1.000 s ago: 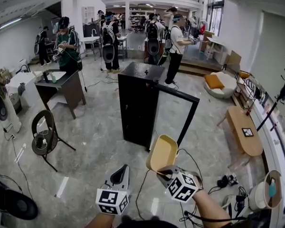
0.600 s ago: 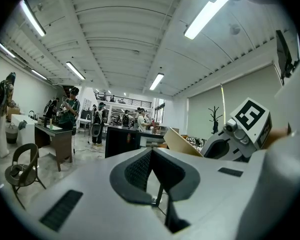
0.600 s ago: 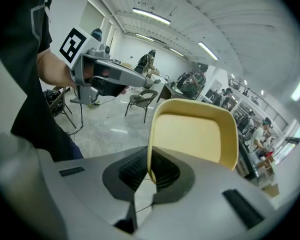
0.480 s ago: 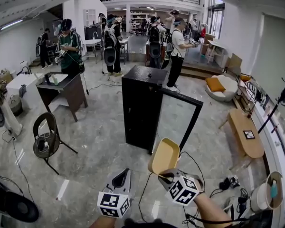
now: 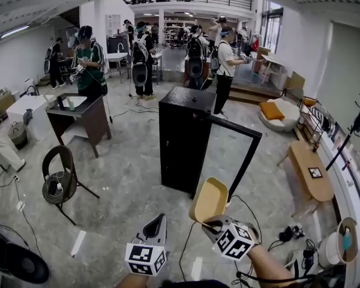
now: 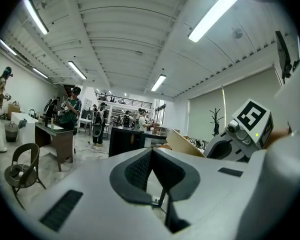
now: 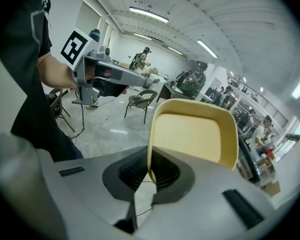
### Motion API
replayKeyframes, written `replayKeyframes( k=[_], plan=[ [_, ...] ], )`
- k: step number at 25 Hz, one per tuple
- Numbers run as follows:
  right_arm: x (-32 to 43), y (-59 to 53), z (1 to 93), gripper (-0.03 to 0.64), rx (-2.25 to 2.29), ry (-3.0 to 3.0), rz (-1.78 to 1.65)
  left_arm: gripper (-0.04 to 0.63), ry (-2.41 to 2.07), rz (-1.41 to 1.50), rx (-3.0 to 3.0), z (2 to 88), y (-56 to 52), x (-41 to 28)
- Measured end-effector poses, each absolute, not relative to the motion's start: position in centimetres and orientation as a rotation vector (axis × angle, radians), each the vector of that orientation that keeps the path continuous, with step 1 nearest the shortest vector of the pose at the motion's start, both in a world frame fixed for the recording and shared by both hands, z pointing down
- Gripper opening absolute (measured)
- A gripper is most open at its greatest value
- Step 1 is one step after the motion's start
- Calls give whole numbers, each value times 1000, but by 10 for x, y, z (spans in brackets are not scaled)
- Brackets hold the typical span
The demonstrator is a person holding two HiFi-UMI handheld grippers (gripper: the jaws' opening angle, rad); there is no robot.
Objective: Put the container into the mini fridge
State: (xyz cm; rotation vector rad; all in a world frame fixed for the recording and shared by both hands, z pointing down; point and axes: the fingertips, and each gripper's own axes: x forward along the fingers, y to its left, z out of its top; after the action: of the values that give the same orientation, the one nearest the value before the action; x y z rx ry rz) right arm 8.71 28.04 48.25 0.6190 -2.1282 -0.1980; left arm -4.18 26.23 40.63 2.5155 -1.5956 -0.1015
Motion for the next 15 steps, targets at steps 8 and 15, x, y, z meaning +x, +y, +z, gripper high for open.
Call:
replayKeyframes(
  k=[8,15],
  plan=[
    [65,273,484,18,648,-2108,-202,6,-1544,-134,2558,406,258,-63],
    [40,270,494,18,600,-2108,-203,8,-1539,-146,2544,410,255,-81]
  ],
)
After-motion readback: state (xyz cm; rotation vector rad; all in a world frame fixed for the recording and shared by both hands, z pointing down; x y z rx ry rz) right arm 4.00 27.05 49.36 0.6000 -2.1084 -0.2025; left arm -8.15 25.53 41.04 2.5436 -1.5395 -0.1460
